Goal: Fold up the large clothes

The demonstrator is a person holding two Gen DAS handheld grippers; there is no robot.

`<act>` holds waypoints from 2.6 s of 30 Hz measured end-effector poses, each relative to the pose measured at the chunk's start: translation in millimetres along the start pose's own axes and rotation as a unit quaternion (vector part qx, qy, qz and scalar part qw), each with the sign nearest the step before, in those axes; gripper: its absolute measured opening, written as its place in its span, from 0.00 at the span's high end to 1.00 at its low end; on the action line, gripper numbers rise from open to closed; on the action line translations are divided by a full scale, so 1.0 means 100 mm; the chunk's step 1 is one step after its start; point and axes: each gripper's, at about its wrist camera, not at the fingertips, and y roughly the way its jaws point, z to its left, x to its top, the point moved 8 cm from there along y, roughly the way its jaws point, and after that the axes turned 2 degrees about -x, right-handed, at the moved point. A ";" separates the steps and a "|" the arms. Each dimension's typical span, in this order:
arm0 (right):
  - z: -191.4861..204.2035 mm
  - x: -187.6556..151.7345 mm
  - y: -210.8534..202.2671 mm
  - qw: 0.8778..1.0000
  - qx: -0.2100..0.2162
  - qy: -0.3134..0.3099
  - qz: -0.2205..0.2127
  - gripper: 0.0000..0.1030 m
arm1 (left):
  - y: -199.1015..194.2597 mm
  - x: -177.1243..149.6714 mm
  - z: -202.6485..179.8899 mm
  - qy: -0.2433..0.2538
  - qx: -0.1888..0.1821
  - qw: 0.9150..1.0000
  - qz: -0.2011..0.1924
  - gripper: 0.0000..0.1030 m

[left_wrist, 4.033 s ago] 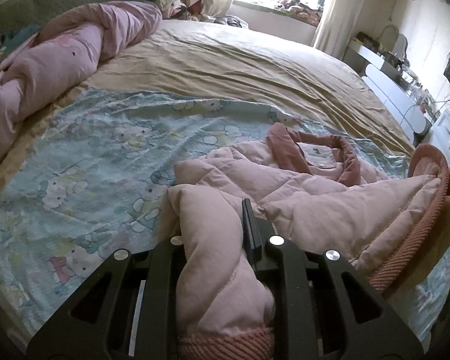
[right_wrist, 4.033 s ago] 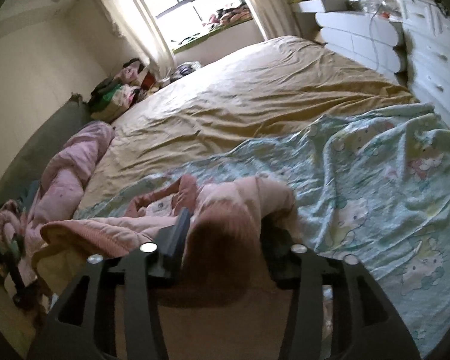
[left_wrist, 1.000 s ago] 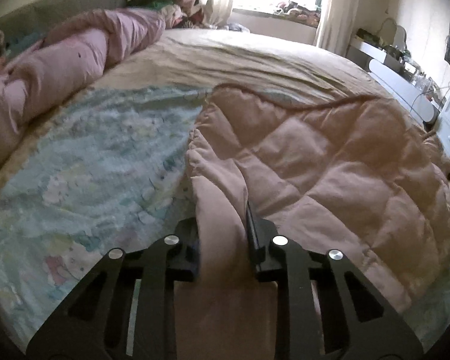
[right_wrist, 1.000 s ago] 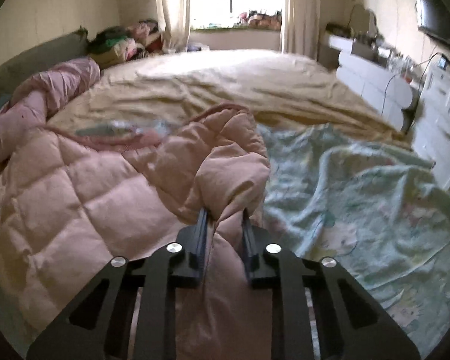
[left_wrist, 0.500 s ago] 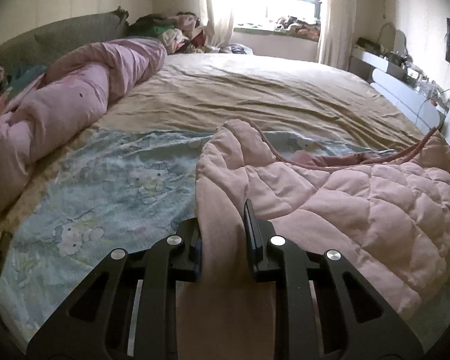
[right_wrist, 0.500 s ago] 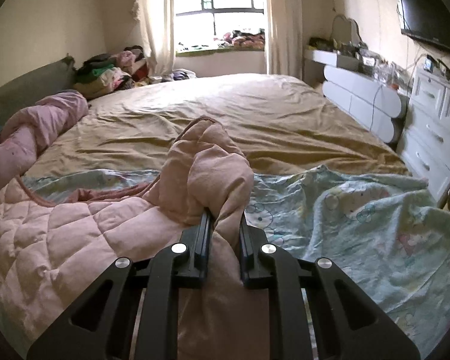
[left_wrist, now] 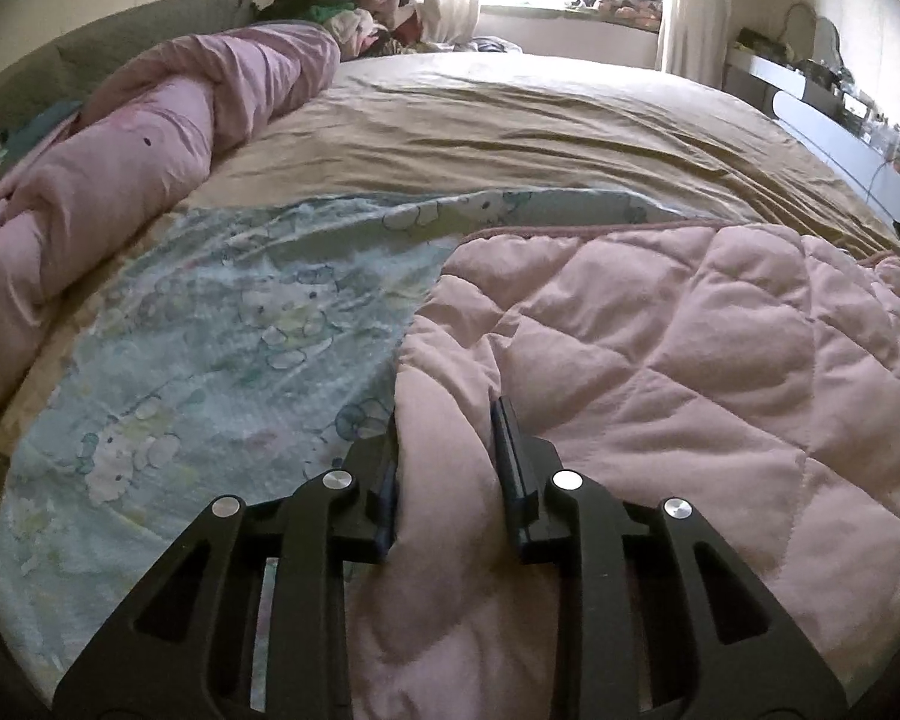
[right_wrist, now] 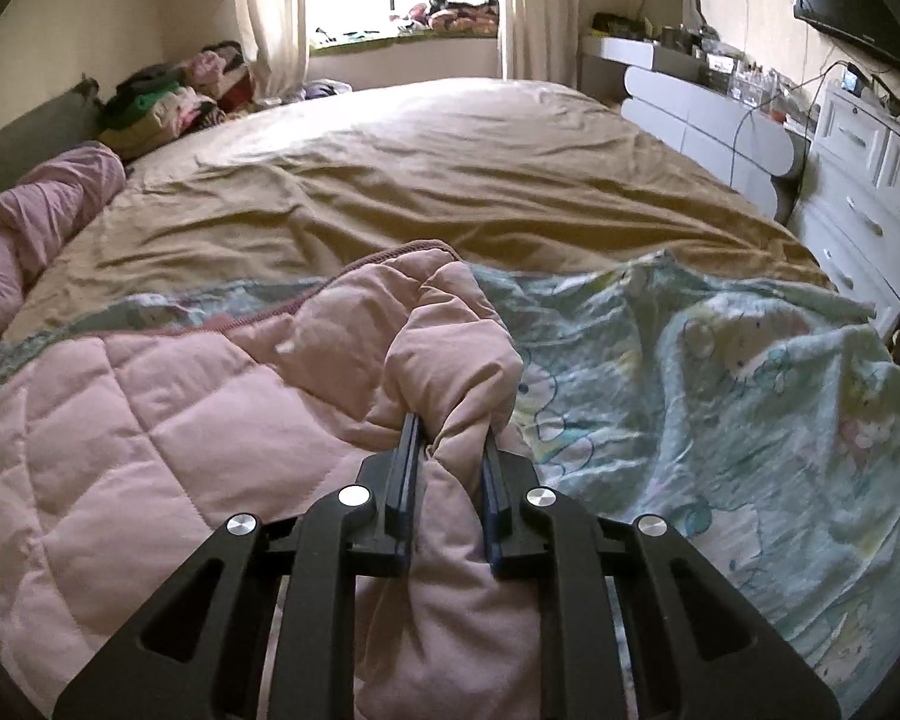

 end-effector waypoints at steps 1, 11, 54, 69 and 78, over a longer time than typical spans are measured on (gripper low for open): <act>-0.01 -0.02 0.04 1.000 -0.002 0.001 0.003 0.82 | 0.02 0.00 -0.01 0.001 0.001 1.000 0.001 0.80; -0.09 -0.08 -0.01 1.000 -0.018 0.003 0.017 0.56 | -0.13 0.03 -0.04 -0.002 -0.005 1.000 -0.011 0.64; 2.16 -0.78 -0.29 0.977 0.110 -0.163 0.086 0.15 | -0.29 -0.63 -0.88 0.046 -0.092 0.994 0.032 0.08; 1.70 -0.61 -1.38 0.980 0.164 -0.111 -0.005 0.11 | -0.98 -0.48 -0.64 0.027 -0.075 0.997 -0.017 0.08; 1.30 -0.70 -1.90 0.981 0.163 -0.099 -0.044 0.05 | -1.26 -0.55 -0.49 0.021 -0.052 0.998 -0.032 0.08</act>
